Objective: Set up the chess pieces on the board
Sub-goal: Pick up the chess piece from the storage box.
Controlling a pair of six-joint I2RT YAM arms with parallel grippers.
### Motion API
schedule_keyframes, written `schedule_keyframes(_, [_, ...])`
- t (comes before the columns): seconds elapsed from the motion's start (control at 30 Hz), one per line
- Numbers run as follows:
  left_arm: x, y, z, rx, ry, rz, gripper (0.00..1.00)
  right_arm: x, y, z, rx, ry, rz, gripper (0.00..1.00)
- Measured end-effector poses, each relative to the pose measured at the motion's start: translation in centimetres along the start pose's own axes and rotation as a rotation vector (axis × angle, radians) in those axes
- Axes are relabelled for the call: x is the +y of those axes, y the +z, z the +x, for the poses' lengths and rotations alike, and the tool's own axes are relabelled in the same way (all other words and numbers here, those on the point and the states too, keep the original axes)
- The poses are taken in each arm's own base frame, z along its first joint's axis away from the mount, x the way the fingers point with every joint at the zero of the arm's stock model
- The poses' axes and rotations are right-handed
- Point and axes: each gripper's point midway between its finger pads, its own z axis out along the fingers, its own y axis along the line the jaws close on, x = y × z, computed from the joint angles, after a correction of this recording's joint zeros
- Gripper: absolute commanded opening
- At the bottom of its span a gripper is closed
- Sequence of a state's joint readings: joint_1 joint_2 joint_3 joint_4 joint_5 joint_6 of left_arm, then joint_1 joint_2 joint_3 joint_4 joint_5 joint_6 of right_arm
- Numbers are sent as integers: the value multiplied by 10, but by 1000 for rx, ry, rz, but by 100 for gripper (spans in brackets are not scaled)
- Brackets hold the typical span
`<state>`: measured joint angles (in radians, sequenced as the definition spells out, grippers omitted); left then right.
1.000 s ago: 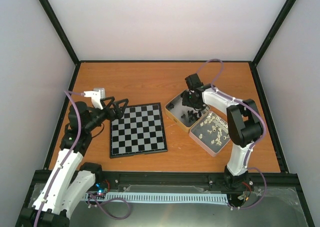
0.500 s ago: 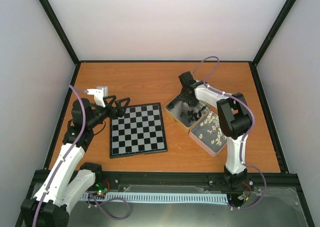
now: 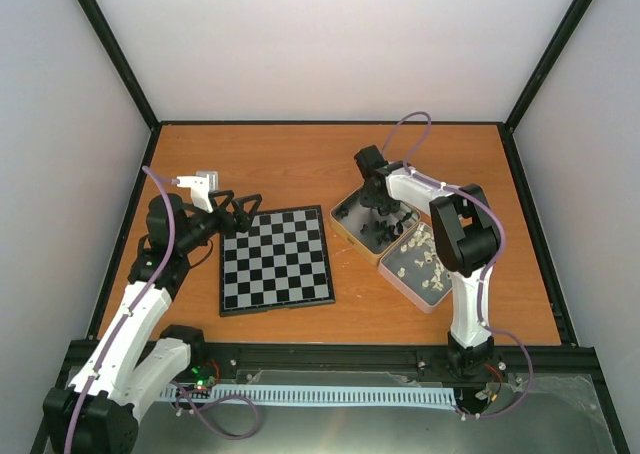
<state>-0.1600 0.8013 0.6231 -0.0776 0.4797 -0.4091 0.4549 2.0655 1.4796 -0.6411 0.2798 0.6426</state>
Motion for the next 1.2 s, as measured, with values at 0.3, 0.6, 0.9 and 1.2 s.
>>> schedule_keyframes(0.3, [-1,0,0,-1,1,3,100,14,0,25,106,-74,-106,38])
schedule_keyframes(0.6, [-1,0,0,-1,1,4,100,13,0,28,118,-102,-109,24])
schedule_keyframes(0.9, [-1,0,-1,-2,2,4,100,13,0,29,120,-108,-112,3])
schedule_keyframes(1.2, [-4,0,1,6,-4,21,100,29,-35,49,260,-45,-401,3])
